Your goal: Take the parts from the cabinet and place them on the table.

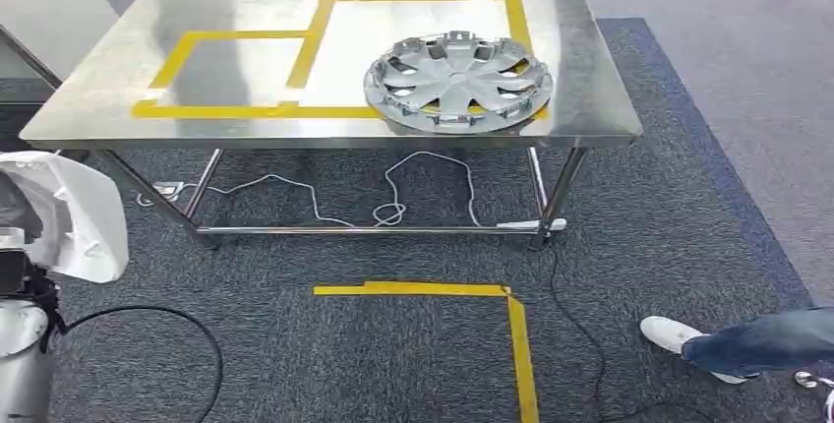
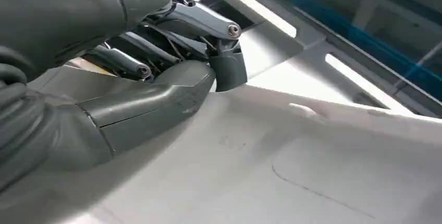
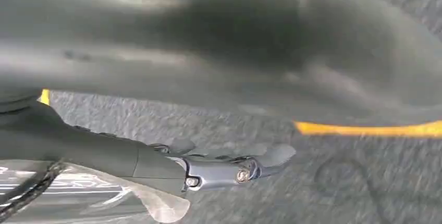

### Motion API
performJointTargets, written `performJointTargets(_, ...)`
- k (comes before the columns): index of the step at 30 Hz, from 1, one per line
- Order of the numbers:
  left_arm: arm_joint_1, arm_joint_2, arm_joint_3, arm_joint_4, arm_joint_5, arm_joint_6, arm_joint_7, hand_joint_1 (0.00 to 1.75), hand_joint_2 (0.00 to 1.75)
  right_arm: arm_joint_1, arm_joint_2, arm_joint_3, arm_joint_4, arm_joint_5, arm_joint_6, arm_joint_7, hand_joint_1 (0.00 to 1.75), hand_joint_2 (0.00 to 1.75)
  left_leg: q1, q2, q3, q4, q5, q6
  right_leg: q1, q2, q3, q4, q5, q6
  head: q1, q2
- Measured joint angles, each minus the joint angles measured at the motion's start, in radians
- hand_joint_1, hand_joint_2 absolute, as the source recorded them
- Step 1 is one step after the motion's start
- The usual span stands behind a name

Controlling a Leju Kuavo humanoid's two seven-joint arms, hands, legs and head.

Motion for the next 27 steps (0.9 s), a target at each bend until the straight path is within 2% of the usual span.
performJointTargets(1, 0.004, 0.0, 0.0, 0.0, 0.0, 0.0, 0.0, 1.75, 1.75, 0.001, 0.0, 0.0, 0.0, 0.001, 0.0, 0.0, 0.0, 0.0, 0.0, 0.0, -0.044, 0.065, -0.01, -0.001, 0.0, 0.001, 0.007, 0.0, -0.007, 0.0, 0.0, 0.0)
performJointTargets(2, 0.006, 0.0, 0.0, 0.0, 0.0, 0.0, 0.0, 1.75, 1.75, 0.002, 0.0, 0.0, 0.0, 0.0, 0.0, 0.0, 0.0, 0.0, 0.0, 0.0, -0.066, 0.081, 0.007, -0.001, 0.001, 0.001, 0.018, 0.0, -0.014, 0.0, 0.0, 0.0)
performJointTargets(3, 0.007, 0.0, 0.0, 0.0, 0.0, 0.0, 0.0, 1.75, 1.75, 0.004, 0.0, 0.0, 0.0, 0.0, 0.0, 0.0, 0.0, 0.0, 0.0, 0.0, -0.065, 0.054, 0.048, 0.002, 0.001, 0.002, 0.03, 0.0, -0.022, 0.001, 0.0, 0.0)
performJointTargets(4, 0.007, 0.0, 0.0, 0.0, 0.0, -0.001, 0.0, 1.75, 1.75, 0.004, 0.0, 0.0, 0.0, 0.0, 0.0, 0.0, 0.0, 0.0, 0.0, 0.0, -0.049, -0.007, 0.107, 0.006, 0.001, 0.003, 0.044, 0.0, -0.031, 0.003, 0.0, 0.0)
performJointTargets(5, 0.007, 0.0, 0.0, 0.0, 0.0, -0.001, 0.0, 1.75, 1.75, 0.004, 0.0, 0.0, 0.0, 0.0, 0.0, 0.0, 0.0, 0.0, -0.001, 0.0, -0.02, -0.098, 0.174, 0.012, 0.001, 0.003, 0.06, 0.0, -0.041, 0.005, 0.0, 0.0)
performJointTargets(6, 0.006, 0.001, 0.0, 0.0, 0.0, -0.001, 0.0, 1.75, 1.75, 0.003, 0.0, 0.0, 0.0, 0.0, 0.0, 0.0, 0.0, 0.0, -0.003, 0.001, 0.002, -0.173, 0.212, 0.019, 0.001, 0.003, 0.07, -0.001, -0.052, 0.009, 0.0, 0.0)
performJointTargets(7, 0.006, 0.001, 0.0, 0.002, 0.0, -0.001, 0.0, 1.75, 1.75, 0.0, 0.0, 0.0, 0.001, 0.0, 0.0, 0.0, 0.0, 0.0, -0.012, 0.003, 0.013, -0.174, 0.192, 0.022, 0.006, 0.004, 0.075, -0.002, -0.06, 0.018, 0.002, -0.001)
performJointTargets(8, 0.002, 0.001, 0.0, 0.002, 0.0, -0.002, 0.0, 1.75, 1.75, -0.001, 0.0, 0.0, 0.001, 0.0, 0.0, 0.0, 0.0, 0.0, -0.011, 0.004, 0.028, -0.205, 0.175, 0.028, 0.005, 0.005, 0.065, -0.002, -0.061, 0.024, -0.003, 0.0)
performJointTargets(9, 0.0, 0.001, 0.0, 0.002, 0.0, -0.002, 0.0, 1.75, 1.75, -0.001, 0.0, 0.0, 0.001, 0.0, 0.001, 0.0, 0.0, 0.0, -0.012, 0.002, 0.025, -0.207, 0.166, 0.029, 0.005, 0.001, 0.067, -0.004, -0.064, 0.029, 0.002, 0.0)
performJointTargets(10, 0.002, 0.001, 0.0, 0.001, 0.0, -0.002, 0.0, 1.75, 1.75, -0.001, 0.0, 0.0, 0.001, 0.001, 0.001, 0.0, 0.0, 0.0, -0.012, -0.001, 0.025, -0.209, 0.162, 0.034, 0.005, -0.002, 0.062, -0.012, -0.066, 0.033, 0.001, 0.0)
performJointTargets(11, 0.002, 0.002, 0.0, 0.001, 0.0, -0.002, -0.001, 1.75, 1.75, -0.003, 0.0, 0.0, 0.001, 0.002, 0.001, 0.0, 0.0, 0.0, -0.006, -0.003, 0.034, -0.22, 0.16, 0.039, 0.008, -0.004, 0.085, -0.014, -0.072, 0.041, -0.001, 0.0)
performJointTargets(12, 0.001, 0.001, 0.0, 0.0, 0.0, -0.002, -0.001, 1.75, 1.75, -0.002, 0.0, 0.0, 0.001, 0.002, 0.001, 0.0, 0.0, 0.0, -0.001, -0.003, 0.047, -0.226, 0.159, 0.043, 0.007, -0.002, 0.071, -0.001, -0.081, 0.046, 0.001, 0.0)
performJointTargets(13, -0.001, 0.001, 0.0, 0.0, 0.0, -0.002, -0.003, 1.75, 1.75, -0.003, 0.0, 0.0, 0.001, 0.002, 0.0, -0.001, 0.0, 0.0, 0.0, -0.001, 0.054, -0.226, 0.153, 0.052, 0.007, -0.002, 0.051, 0.041, -0.102, 0.048, 0.005, 0.0)
performJointTargets(14, -0.002, 0.001, 0.0, 0.0, 0.0, -0.002, -0.003, 1.75, 1.75, -0.003, 0.0, 0.0, 0.001, 0.002, 0.0, -0.001, 0.0, 0.0, 0.0, 0.0, 0.058, -0.226, 0.149, 0.056, 0.005, -0.002, 0.009, 0.114, -0.13, 0.051, 0.008, 0.0)
performJointTargets(15, -0.001, 0.0, 0.0, 0.0, 0.0, -0.002, -0.003, 1.75, 1.75, -0.003, 0.0, 0.0, 0.001, 0.003, 0.001, -0.001, 0.0, 0.0, 0.0, 0.001, 0.062, -0.226, 0.143, 0.056, 0.004, -0.002, -0.046, 0.197, -0.16, 0.054, 0.006, 0.0)
performJointTargets(16, -0.002, 0.0, 0.0, 0.0, -0.001, -0.002, -0.003, 1.75, 1.75, -0.001, 0.0, 0.0, 0.001, 0.003, 0.0, -0.001, 0.0, 0.0, 0.0, 0.001, 0.067, -0.226, 0.136, 0.057, 0.004, -0.002, -0.102, 0.274, -0.176, 0.056, 0.007, 0.0)
performJointTargets(17, 0.0, 0.0, 0.0, 0.0, -0.001, -0.003, -0.003, 1.75, 1.75, 0.001, 0.0, 0.0, 0.001, 0.003, 0.001, 0.0, 0.0, 0.0, 0.0, 0.0, 0.075, -0.226, 0.129, 0.056, 0.003, -0.002, -0.14, 0.311, -0.166, 0.057, 0.007, 0.0)
performJointTargets(18, 0.001, 0.0, 0.0, 0.0, -0.001, -0.003, -0.003, 1.75, 1.75, 0.002, 0.0, 0.0, 0.001, 0.003, 0.001, 0.0, 0.0, 0.0, 0.0, -0.001, 0.087, -0.226, 0.12, 0.055, 0.002, -0.002, -0.153, 0.293, -0.123, 0.058, 0.007, 0.0)
performJointTargets(19, 0.001, 0.0, 0.0, 0.0, -0.001, -0.003, -0.003, 1.75, 1.75, 0.002, 0.0, 0.0, 0.001, 0.003, 0.001, 0.0, 0.0, 0.0, 0.0, -0.002, 0.098, -0.226, 0.111, 0.054, 0.0, -0.002, -0.145, 0.246, -0.073, 0.058, 0.007, 0.0)
performJointTargets(20, 0.001, -0.001, 0.0, 0.0, -0.001, -0.003, -0.003, 1.75, 1.75, 0.002, 0.0, 0.0, 0.001, 0.003, 0.001, 0.0, 0.0, 0.0, 0.001, -0.002, 0.116, -0.226, 0.099, 0.05, -0.001, -0.002, -0.118, 0.155, 0.001, 0.055, 0.007, 0.0)
performJointTargets(21, 0.001, -0.001, 0.0, 0.0, -0.001, -0.004, -0.003, 1.75, 1.75, 0.003, 0.0, 0.0, 0.001, 0.003, 0.0, 0.0, 0.0, 0.0, 0.001, -0.002, 0.13, -0.226, 0.087, 0.046, -0.001, -0.003, -0.091, 0.068, 0.061, 0.054, 0.008, 0.0)
performJointTargets(22, 0.001, -0.002, 0.0, 0.0, -0.001, -0.004, -0.003, 1.75, 1.75, 0.002, 0.0, 0.0, 0.002, 0.003, 0.001, 0.0, 0.0, 0.0, -0.004, -0.002, 0.129, -0.226, 0.078, 0.038, 0.002, -0.001, -0.076, 0.057, 0.046, 0.051, 0.007, 0.0)
performJointTargets(23, -0.002, -0.002, 0.0, 0.001, -0.001, -0.004, -0.003, 1.75, 1.75, 0.001, 0.0, 0.0, 0.002, 0.003, 0.0, 0.0, 0.0, 0.0, -0.005, -0.004, 0.127, -0.22, 0.074, 0.031, 0.003, 0.0, -0.06, 0.025, 0.033, 0.042, 0.008, 0.0)
performJointTargets(25, -0.001, -0.002, -0.001, 0.0, -0.002, -0.005, -0.003, 1.75, 1.75, 0.002, 0.0, 0.0, 0.003, 0.003, 0.0, 0.0, 0.0, 0.0, -0.002, -0.003, 0.13, -0.231, 0.073, 0.024, 0.008, 0.001, -0.064, 0.032, 0.027, 0.027, 0.008, 0.0)
performJointTargets(26, -0.002, -0.002, -0.001, 0.0, -0.002, -0.005, -0.003, 1.75, 1.75, 0.003, 0.0, 0.0, 0.003, 0.003, 0.0, 0.0, 0.0, 0.0, -0.002, -0.002, 0.135, -0.235, 0.069, 0.018, 0.006, 0.002, -0.061, 0.028, 0.024, 0.021, 0.008, 0.0)
performJointTargets(27, -0.002, -0.001, -0.001, 0.0, -0.002, -0.005, -0.003, 1.75, 1.75, 0.002, 0.0, 0.0, 0.003, 0.003, 0.0, 0.0, 0.0, 0.0, -0.001, -0.001, 0.141, -0.233, 0.057, 0.012, -0.002, 0.002, -0.048, 0.019, 0.022, 0.017, 0.006, 0.0)
